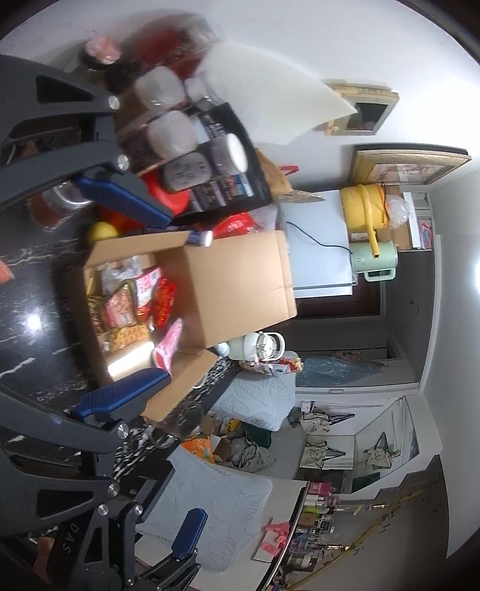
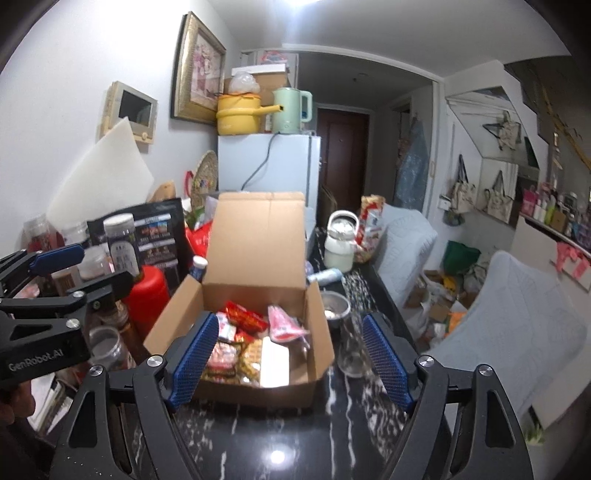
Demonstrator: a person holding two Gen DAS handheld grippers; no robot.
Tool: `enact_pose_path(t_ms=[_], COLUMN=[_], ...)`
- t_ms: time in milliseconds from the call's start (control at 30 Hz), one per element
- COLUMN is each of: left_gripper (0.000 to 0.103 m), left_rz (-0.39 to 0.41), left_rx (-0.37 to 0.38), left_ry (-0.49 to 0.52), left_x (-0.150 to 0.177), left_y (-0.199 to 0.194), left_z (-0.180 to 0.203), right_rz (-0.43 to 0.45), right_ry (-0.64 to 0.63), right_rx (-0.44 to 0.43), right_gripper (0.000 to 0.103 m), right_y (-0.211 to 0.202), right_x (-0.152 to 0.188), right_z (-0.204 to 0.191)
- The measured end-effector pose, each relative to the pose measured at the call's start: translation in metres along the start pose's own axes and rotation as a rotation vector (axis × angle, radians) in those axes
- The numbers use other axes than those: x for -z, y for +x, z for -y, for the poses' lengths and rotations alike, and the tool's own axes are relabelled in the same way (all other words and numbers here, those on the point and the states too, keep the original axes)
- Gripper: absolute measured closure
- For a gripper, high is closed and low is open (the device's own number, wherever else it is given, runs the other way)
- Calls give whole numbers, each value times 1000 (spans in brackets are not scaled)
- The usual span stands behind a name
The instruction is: Organize snacks
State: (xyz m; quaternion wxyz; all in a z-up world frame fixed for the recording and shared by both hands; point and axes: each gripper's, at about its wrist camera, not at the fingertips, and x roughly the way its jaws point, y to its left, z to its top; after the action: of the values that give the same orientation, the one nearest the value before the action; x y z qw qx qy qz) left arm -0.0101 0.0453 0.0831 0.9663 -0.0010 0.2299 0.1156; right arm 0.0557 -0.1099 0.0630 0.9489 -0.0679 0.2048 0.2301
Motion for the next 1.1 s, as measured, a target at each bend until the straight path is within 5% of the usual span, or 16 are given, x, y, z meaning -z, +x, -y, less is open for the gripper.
enact_pose_path(t_ms=[500,1100], left_gripper=[24,24], left_rz=[-128,-148], left_rx=[34,38], left_ry=[-5,-5], left_x=[48,51], left_y=[17,26], left_z=[3,2], right_rz=[-115,-152], right_ry=[11,-1], right_rx=[45,41], right_gripper=[22,22], right_y=[5,16], right_x=[51,54], right_z=[-10,-13])
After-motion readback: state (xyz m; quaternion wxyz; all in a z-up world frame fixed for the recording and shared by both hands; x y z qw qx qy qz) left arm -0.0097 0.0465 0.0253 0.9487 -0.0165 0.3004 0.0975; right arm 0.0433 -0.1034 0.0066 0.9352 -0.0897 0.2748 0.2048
